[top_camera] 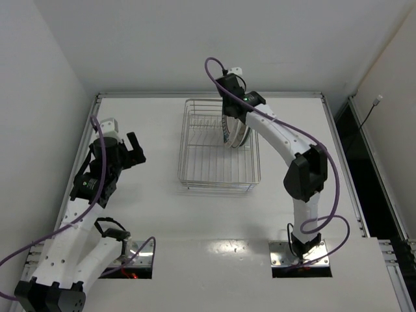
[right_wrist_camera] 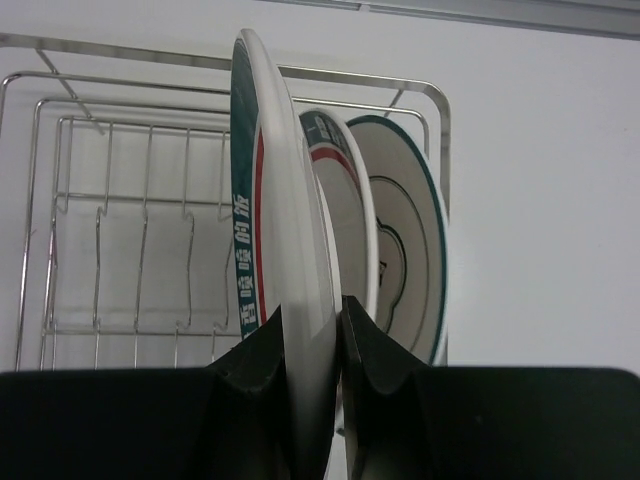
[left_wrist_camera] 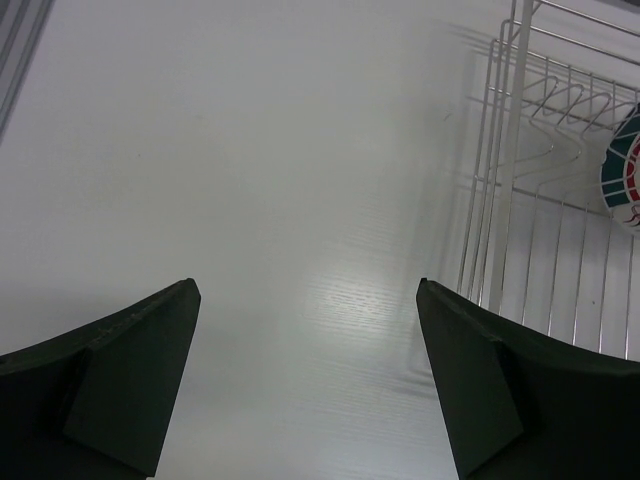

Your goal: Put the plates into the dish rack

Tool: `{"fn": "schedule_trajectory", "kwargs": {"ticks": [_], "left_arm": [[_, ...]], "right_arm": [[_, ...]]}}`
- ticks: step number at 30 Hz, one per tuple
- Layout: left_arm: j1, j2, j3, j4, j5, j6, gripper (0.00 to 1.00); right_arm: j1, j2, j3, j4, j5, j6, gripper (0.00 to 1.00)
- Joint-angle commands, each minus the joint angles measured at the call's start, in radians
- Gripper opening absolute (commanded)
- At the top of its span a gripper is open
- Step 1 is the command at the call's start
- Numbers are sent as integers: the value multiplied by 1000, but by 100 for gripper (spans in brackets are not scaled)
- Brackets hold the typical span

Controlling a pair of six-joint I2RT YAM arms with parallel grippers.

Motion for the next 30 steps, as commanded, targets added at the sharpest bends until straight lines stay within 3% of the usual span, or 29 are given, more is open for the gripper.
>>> {"fn": "schedule_trajectory", "kwargs": {"ticks": [1,8,17,24,26,27,28,30], "left_arm": [[10,5,-7,39,-10,10,88],[10,5,-7,39,-10,10,88],[10,26,-7,39,-10,10,88],[10,35,-7,39,-10,10,89],[10,45,-7,39,-19,10,91],[10,45,-7,39,-19,10,91],[10,45,-7,29,-28,10,92],[10,45,-7,28,-42,1,94]], "right_arm": [[18,69,103,-15,55,27,0],[36,224,221,-109,80,82,0],[36,215,175,-109,-45,131,1],[17,97,187,-181,-178,105,24],[17,8,173,-192,-187,69,36],[17,-26,140,-192,-187,23,47],[17,-57,124,-192,-175,0,77],[17,-123,104,-238,-148,-40,90]]}}
